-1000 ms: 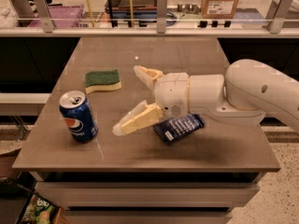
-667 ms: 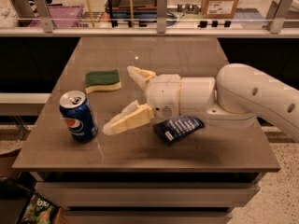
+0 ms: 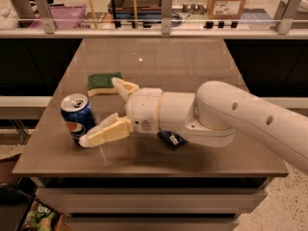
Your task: Pick pepsi can
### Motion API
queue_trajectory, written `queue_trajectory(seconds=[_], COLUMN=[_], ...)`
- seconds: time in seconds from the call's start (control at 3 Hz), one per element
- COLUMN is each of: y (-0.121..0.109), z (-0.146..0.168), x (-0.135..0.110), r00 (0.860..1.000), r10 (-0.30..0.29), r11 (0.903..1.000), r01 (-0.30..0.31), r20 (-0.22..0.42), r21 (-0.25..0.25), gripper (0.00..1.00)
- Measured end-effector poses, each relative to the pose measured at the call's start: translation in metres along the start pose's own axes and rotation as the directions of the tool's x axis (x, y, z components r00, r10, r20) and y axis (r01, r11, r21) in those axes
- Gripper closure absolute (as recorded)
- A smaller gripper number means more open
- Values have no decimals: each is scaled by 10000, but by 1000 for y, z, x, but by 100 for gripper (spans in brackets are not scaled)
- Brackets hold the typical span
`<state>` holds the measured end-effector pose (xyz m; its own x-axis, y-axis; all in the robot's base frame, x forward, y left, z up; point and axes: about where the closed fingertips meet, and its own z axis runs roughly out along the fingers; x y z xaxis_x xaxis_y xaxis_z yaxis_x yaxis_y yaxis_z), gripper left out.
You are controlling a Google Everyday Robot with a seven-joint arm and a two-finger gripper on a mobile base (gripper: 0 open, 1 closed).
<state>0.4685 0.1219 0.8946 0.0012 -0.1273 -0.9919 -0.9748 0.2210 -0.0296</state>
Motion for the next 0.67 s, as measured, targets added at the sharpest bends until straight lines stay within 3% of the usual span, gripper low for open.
queue_trajectory(seconds=[0.33, 0.67], y=[10, 18], z=[24, 41], x=[2, -2], r00=[9998, 9997], r10=[134, -72], r11=[9999, 9998], r01=[-133, 76], r20=[163, 248], r21=[-99, -189], gripper=[0, 18])
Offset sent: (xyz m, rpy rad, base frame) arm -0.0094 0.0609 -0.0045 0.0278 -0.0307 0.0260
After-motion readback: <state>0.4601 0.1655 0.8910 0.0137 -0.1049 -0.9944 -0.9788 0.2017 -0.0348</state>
